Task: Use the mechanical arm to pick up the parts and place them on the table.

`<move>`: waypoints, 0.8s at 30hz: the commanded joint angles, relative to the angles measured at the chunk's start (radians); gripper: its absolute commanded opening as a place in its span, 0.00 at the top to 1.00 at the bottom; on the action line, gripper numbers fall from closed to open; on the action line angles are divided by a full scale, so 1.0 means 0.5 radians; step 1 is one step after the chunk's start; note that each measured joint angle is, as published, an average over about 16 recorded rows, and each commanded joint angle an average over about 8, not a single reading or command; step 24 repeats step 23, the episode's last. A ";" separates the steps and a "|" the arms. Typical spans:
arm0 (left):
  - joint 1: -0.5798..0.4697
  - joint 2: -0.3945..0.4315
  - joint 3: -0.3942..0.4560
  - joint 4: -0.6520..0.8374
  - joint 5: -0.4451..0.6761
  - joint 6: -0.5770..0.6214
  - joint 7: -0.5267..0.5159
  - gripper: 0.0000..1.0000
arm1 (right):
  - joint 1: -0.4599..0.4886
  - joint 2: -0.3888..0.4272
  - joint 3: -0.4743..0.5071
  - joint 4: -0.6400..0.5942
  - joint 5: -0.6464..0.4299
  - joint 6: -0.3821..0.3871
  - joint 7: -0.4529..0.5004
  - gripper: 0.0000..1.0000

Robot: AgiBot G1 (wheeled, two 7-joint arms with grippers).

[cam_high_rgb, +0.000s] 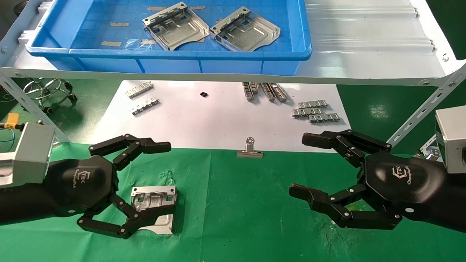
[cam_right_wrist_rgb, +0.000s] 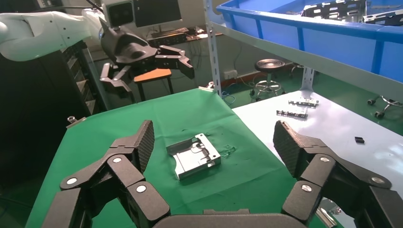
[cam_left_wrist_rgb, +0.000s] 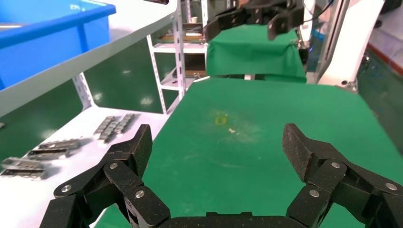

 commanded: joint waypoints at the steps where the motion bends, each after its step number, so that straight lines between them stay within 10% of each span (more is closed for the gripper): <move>1: 0.034 -0.014 -0.040 -0.063 -0.005 -0.008 -0.053 0.00 | 0.000 0.000 0.000 0.000 0.000 0.000 0.000 0.00; 24: 0.352 -0.141 -0.412 -0.646 -0.055 -0.080 -0.535 0.00 | 0.000 0.000 0.000 0.000 0.000 0.000 0.000 0.00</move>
